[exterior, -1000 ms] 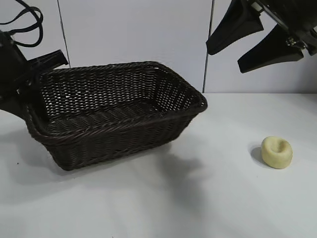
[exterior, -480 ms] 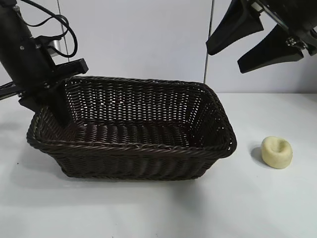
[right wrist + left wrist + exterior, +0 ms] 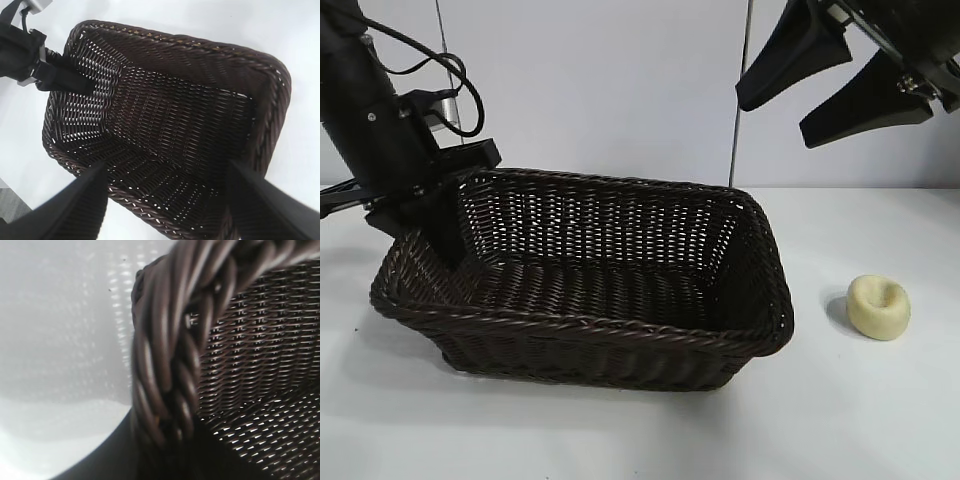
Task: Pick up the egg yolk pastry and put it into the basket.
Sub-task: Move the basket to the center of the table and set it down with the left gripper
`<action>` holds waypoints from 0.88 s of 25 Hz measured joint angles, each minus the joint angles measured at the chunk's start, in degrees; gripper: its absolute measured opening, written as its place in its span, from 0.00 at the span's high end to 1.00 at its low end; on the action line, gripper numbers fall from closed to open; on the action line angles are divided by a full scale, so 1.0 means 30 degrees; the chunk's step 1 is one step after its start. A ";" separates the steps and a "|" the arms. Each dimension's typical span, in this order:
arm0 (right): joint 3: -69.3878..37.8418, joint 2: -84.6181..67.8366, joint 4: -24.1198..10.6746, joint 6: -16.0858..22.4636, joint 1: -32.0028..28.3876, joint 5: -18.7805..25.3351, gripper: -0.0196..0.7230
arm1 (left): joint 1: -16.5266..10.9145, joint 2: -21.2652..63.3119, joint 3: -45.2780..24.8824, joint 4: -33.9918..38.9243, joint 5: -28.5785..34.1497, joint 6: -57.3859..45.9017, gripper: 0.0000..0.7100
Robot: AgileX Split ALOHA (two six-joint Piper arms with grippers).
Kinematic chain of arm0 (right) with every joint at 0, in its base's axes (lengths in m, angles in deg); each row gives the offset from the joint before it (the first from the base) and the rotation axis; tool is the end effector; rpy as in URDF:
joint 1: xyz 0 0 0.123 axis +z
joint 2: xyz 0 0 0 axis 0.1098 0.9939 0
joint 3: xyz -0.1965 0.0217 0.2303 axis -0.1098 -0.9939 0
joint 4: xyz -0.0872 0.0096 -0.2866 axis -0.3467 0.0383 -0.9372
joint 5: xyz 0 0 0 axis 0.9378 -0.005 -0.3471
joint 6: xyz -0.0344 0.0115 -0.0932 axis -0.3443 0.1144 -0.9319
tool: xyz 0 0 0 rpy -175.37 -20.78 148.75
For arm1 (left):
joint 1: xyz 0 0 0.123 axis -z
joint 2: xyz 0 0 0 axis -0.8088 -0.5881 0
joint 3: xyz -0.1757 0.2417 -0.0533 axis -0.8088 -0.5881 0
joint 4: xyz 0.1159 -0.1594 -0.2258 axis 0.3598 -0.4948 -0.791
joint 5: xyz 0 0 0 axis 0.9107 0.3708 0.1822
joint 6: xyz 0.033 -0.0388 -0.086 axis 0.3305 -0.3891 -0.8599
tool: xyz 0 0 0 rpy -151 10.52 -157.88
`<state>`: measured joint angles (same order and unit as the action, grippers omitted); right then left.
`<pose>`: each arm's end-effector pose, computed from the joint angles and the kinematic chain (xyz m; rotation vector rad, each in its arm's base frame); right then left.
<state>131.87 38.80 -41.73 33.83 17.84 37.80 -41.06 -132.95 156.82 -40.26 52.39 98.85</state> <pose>0.3212 0.1120 0.2849 -0.3039 2.4420 0.7226 0.4237 -0.1317 0.1574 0.2808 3.0631 -0.5426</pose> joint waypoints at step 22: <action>0.0000 0.0000 0.0000 0.0136 0.0000 0.0016 0.32 | 0.0000 0.2700 0.0037 0.0705 0.0189 0.0066 0.31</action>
<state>131.87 38.80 -41.73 34.24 17.84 37.84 -41.06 -124.85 156.93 -38.14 52.95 99.05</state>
